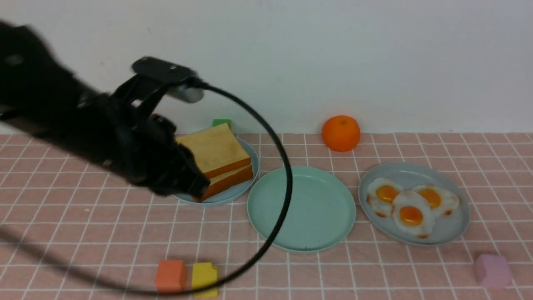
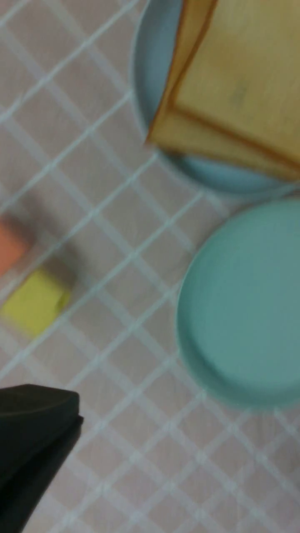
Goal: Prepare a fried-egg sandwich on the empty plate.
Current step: Use the left arm to grab a slice of bread
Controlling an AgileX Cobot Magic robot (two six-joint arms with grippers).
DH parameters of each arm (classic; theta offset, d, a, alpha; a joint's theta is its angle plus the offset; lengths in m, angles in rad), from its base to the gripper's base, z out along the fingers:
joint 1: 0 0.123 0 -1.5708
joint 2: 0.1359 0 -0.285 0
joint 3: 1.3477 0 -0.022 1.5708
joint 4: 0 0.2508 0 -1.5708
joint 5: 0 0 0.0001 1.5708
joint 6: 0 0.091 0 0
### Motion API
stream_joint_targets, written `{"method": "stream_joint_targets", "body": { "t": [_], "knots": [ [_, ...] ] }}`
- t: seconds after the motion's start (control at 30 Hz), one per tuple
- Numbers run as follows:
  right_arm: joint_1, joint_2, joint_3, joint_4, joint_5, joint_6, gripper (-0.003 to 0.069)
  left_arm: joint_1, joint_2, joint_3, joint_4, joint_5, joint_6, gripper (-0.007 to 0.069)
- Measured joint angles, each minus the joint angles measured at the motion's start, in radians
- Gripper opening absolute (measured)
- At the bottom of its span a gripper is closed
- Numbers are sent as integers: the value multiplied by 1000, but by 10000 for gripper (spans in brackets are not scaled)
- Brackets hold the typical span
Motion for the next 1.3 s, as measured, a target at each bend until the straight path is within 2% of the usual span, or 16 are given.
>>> {"method": "stream_joint_targets", "body": {
  "t": [0.23,0.37,0.43,0.47,0.53,0.63,0.77,0.87,1.0,1.13,1.3],
  "knots": [
    [85,39,-91,-4,44,-52,10,0,264,-219,193,-1,-20,13],
    [96,43,-91,-7,44,-60,15,0,360,-304,310,-3,-30,34],
    [96,45,-91,-10,44,-60,15,0,398,-330,350,-15,-30,95],
    [96,45,-91,-11,44,-60,16,0,428,-341,372,-36,-30,171],
    [96,45,-91,-11,44,-60,18,0,441,-345,379,-51,-30,218],
    [96,45,-91,-11,44,-60,20,0,482,-347,393,-92,-23,367],
    [96,45,-91,-11,44,-60,22,0,515,-347,394,-124,0,421],
    [96,45,-91,-11,44,-60,24,0,540,-347,402,-149,25,419],
    [96,45,-91,-11,44,-60,28,0,552,-349,414,-167,49,373],
    [96,45,-91,-11,44,-60,32,0,562,-354,423,-188,56,260],
    [96,45,-91,-11,44,-60,34,-1,569,-355,438,-195,58,170]
  ]
}}
